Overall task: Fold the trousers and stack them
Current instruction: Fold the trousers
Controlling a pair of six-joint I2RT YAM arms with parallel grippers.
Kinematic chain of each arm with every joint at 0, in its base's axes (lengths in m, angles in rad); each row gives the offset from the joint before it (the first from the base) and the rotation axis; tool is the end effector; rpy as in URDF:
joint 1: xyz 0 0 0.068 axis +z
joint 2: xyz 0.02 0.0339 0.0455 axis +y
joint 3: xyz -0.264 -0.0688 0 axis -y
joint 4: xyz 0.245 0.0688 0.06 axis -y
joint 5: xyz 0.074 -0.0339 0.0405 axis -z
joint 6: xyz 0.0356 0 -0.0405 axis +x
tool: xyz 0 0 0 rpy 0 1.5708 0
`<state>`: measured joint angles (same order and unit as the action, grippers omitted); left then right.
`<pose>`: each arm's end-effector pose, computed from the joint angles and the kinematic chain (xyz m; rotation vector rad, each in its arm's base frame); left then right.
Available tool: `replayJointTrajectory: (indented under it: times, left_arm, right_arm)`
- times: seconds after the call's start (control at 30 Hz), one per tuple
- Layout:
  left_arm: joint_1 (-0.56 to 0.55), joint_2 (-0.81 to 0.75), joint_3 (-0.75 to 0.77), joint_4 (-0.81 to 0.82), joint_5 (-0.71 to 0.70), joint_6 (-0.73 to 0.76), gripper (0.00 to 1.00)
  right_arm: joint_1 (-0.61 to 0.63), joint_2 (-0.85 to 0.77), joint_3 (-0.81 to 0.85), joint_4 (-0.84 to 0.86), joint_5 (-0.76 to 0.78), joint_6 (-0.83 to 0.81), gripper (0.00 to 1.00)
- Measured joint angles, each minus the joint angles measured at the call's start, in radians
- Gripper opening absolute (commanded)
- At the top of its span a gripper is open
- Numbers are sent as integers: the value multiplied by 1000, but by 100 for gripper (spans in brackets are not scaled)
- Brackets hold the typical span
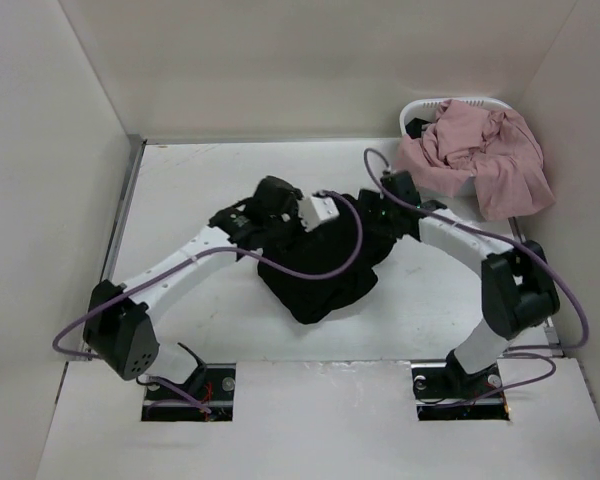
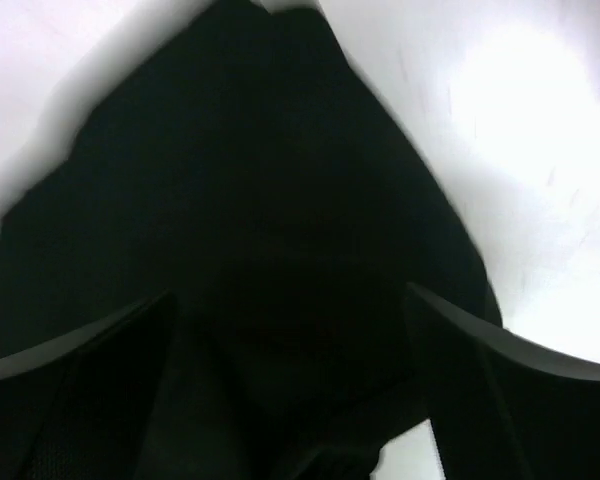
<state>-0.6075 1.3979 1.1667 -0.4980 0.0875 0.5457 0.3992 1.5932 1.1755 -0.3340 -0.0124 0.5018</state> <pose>0.2515 -0.1786 0.3029 1.2915 1.9034 -0.1324 0.3262 0.1381 0.2580 0.1151 2.3664 0.4610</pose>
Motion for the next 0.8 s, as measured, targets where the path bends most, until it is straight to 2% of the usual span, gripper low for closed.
replayJointTrajectory:
  times: [0.1, 0.17, 0.23, 0.33, 0.5, 0.63, 0.8]
  left_arm:
    - [-143, 54, 18, -17, 82, -65, 66]
    - [-216, 76, -7, -23, 111, -77, 66]
    - [-264, 77, -76, -28, 127, -72, 66]
    - [-256, 76, -202, -38, 105, -39, 66]
    - [-172, 59, -359, -8, 8, 56, 67]
    - [-92, 27, -387, 46, -43, 119, 68]
    - [-35, 9, -386, 72, -66, 141, 69]
  right_arm:
    - [5, 69, -148, 33, -21, 44, 54]
    - [10, 60, -261, 68, -25, 96, 38]
    - [15, -13, -341, 125, -26, 147, 29]
    - [55, -113, -488, 181, -23, 251, 27]
    - [175, -280, -656, 214, -2, 423, 22]
    - [252, -331, -694, 212, 18, 518, 26]
    - [225, -341, -699, 214, 26, 527, 32]
